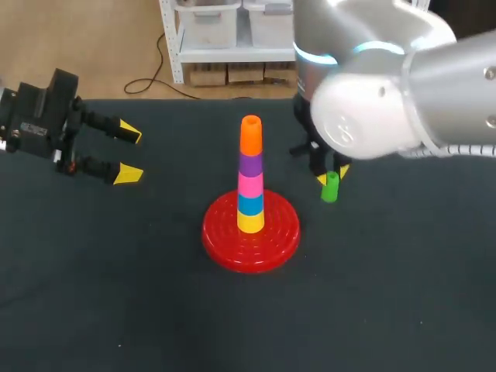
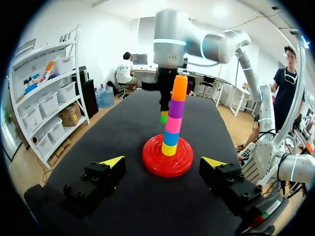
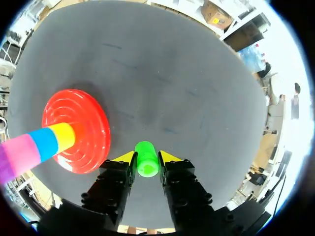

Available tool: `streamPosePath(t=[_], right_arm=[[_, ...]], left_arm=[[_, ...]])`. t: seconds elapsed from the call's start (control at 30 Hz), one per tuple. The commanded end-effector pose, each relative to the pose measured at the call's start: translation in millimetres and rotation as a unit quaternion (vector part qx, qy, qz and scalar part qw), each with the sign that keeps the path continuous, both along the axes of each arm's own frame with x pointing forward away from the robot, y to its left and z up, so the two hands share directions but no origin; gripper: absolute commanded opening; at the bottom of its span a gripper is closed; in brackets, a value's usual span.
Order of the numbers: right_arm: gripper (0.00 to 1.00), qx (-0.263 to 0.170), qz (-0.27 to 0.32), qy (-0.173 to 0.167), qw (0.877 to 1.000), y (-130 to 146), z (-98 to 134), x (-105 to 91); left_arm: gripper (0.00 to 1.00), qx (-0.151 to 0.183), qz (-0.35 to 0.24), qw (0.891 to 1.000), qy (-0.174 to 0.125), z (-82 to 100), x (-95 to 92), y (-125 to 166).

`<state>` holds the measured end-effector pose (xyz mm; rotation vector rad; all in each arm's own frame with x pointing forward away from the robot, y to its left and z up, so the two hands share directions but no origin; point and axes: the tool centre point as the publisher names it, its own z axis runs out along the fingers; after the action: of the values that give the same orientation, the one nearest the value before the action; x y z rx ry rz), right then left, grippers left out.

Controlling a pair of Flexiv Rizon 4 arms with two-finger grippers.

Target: Pick up and stack the cylinders on the red base in this order: pink,purple,orange,green

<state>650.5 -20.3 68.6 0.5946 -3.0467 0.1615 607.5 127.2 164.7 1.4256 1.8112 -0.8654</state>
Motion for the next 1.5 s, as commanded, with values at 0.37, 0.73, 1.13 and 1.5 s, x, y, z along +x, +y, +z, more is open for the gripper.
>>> streamPosePath(t=[0.37, 0.73, 1.13, 1.5], right_arm=[[0.0, -0.004, 0.05, -0.048, 0.998, 26.0, 157.3, -18.4], [0.0, 0.017, 0.104, -0.084, 0.991, 58.6, 214.8, -40.7], [0.0, 0.012, 0.155, -0.084, 0.984, 117.3, 225.1, -47.0], [0.0, 0.006, 0.163, -0.067, 0.984, 132.8, 212.0, -46.5]], left_arm=[[1.0, -0.001, -0.001, 1.0, -0.001, -0.8, 0.5, 0.7], [1.0, -0.001, -0.001, 1.0, -0.001, -0.8, 0.5, 0.7], [1.0, -0.001, -0.001, 1.0, -0.001, -0.8, 0.5, 0.7], [1.0, -0.001, -0.001, 1.0, -0.001, -0.8, 0.5, 0.7]])
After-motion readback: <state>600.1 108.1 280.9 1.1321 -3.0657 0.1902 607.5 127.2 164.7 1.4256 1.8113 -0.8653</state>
